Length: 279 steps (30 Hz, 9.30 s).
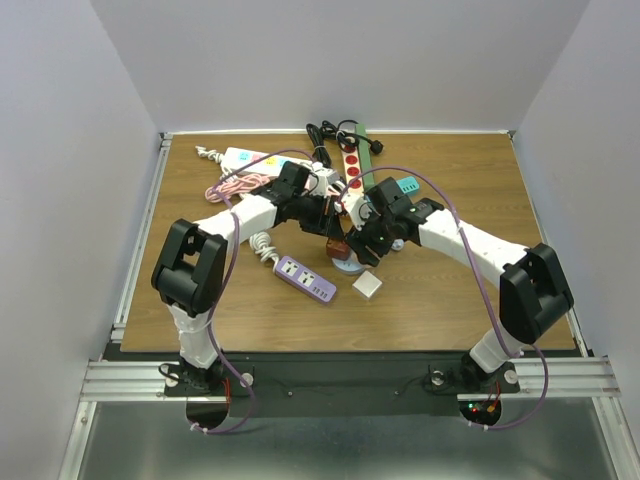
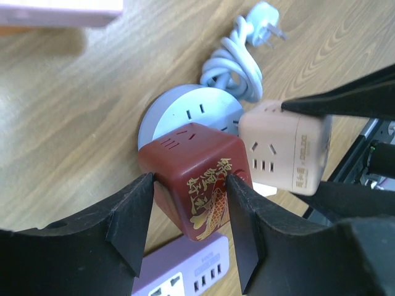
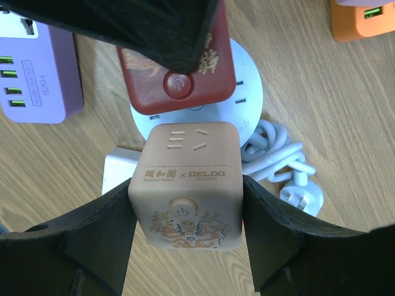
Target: Insert the plug
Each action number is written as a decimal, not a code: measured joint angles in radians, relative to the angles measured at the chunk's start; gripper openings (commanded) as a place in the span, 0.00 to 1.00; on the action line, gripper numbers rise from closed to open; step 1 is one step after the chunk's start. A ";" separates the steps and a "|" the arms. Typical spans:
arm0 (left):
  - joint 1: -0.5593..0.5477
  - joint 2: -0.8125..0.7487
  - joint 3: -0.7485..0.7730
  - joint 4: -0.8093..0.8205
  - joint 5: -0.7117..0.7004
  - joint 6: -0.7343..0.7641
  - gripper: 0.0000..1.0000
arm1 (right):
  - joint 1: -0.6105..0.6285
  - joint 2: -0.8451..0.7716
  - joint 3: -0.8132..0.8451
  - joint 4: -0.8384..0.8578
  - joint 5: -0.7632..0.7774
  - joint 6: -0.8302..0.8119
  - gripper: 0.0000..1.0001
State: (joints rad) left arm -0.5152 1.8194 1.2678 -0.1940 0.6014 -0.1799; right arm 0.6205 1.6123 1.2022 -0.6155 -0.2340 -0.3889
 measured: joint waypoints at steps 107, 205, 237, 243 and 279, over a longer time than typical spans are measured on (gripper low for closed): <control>0.026 0.062 0.047 0.104 -0.019 -0.014 0.56 | 0.007 0.159 0.082 0.090 0.214 0.233 0.00; -0.489 -0.015 -0.223 0.254 -0.513 -0.045 0.00 | -0.169 -0.325 -0.156 0.050 0.473 0.615 0.99; -0.050 -0.155 -0.053 -0.194 0.132 -0.169 0.00 | -0.008 -0.291 -0.262 0.354 -0.129 0.267 0.93; -0.038 -0.162 -0.053 -0.194 0.130 -0.185 0.00 | 0.030 -0.289 -0.262 0.399 -0.134 0.290 0.93; -0.027 -0.203 -0.057 -0.135 0.132 -0.270 0.00 | 0.068 -0.206 -0.270 0.512 -0.092 0.371 0.23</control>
State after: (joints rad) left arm -0.5419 1.6161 1.2110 -0.3294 0.7330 -0.4500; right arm 0.6880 1.4067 0.9325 -0.1040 -0.3260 -0.0177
